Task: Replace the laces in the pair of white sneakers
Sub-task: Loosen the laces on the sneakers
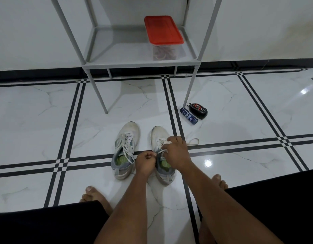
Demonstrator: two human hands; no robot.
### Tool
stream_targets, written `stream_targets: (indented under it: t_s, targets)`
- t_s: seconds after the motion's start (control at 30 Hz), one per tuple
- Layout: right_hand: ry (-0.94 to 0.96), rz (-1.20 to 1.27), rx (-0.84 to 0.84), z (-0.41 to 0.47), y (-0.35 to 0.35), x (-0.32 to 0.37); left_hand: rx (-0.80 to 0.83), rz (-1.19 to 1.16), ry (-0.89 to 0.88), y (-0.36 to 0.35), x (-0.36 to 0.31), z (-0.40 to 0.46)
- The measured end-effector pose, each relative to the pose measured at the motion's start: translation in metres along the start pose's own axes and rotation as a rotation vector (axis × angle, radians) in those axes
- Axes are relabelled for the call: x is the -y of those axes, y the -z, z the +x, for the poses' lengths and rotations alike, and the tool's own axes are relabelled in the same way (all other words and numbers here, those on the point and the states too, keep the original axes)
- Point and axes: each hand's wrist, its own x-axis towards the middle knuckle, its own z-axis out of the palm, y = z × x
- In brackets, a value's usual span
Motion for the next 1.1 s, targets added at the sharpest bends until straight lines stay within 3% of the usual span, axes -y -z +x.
stream_targets:
  t_s: [0.1,0.17,0.37,0.43,0.53,0.7,0.8,0.93,1.1]
  targets:
    - [0.071,-0.043,-0.077,0.000,0.000,0.000,0.010,0.019,0.000,0.000,0.002,0.002]
    - [0.070,0.066,-0.083,0.006,0.008,0.001,0.014,0.034,-0.002,0.001,0.002,0.001]
    - [-0.459,1.024,-0.270,0.028,0.051,-0.006,-0.007,0.014,0.010,-0.003,-0.011,-0.005]
    - [-0.597,1.194,-0.352,0.027,0.053,-0.010,-0.021,0.020,-0.002,-0.005,-0.017,-0.010]
    - [-0.522,0.932,-0.331,0.018,0.049,-0.016,-0.041,0.026,0.005,-0.003,-0.020,-0.015]
    - [-0.183,0.340,0.018,0.007,0.024,-0.015,-0.006,0.015,0.001,-0.002,-0.015,-0.013]
    - [-0.054,0.131,0.056,0.001,0.007,-0.009,0.000,0.019,-0.017,-0.003,-0.009,-0.006]
    - [0.039,0.115,-0.063,0.007,0.008,-0.006,-0.010,0.009,-0.008,-0.004,-0.015,-0.013]
    - [-0.087,0.449,-0.069,0.011,0.011,-0.006,-0.040,0.051,-0.003,-0.007,-0.021,-0.015]
